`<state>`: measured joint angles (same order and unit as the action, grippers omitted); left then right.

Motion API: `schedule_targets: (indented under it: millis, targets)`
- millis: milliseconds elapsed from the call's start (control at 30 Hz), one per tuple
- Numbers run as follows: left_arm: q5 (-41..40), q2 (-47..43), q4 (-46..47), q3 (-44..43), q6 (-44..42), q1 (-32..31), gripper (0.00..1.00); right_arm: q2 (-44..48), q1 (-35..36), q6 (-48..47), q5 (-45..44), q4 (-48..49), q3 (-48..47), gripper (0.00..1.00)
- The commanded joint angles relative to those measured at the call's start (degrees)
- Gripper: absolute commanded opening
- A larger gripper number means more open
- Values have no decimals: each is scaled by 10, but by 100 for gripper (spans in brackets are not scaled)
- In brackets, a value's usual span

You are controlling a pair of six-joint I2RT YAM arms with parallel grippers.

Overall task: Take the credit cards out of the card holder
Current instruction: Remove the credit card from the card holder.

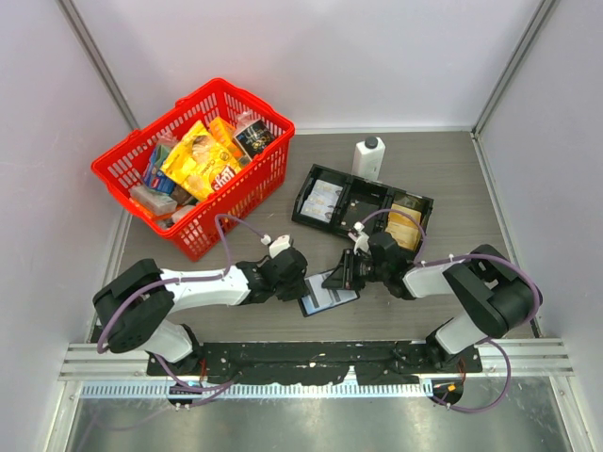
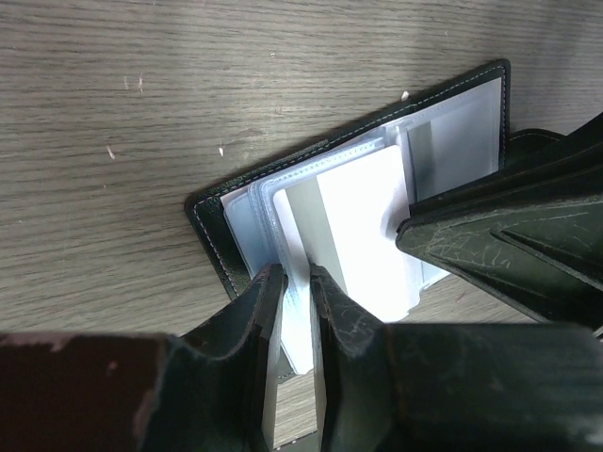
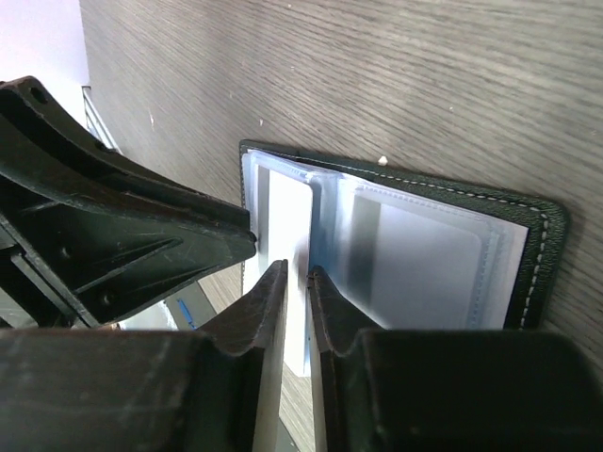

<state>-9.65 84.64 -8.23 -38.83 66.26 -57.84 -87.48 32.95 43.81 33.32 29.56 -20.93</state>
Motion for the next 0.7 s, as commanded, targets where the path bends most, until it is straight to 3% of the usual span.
schedule_targets:
  millis: [0, 233, 667]
  targets:
    - [6, 18, -7, 16, 8, 0, 22, -1, -5, 12, 31, 57, 8, 18]
    - [11, 23, -9, 16, 8, 0, 20, -6, -34, 22, 57, 89, 28, 1]
    - [16, -2, -9, 7, 2, 0, 20, 3, -72, -3, 67, 46, 32, 1]
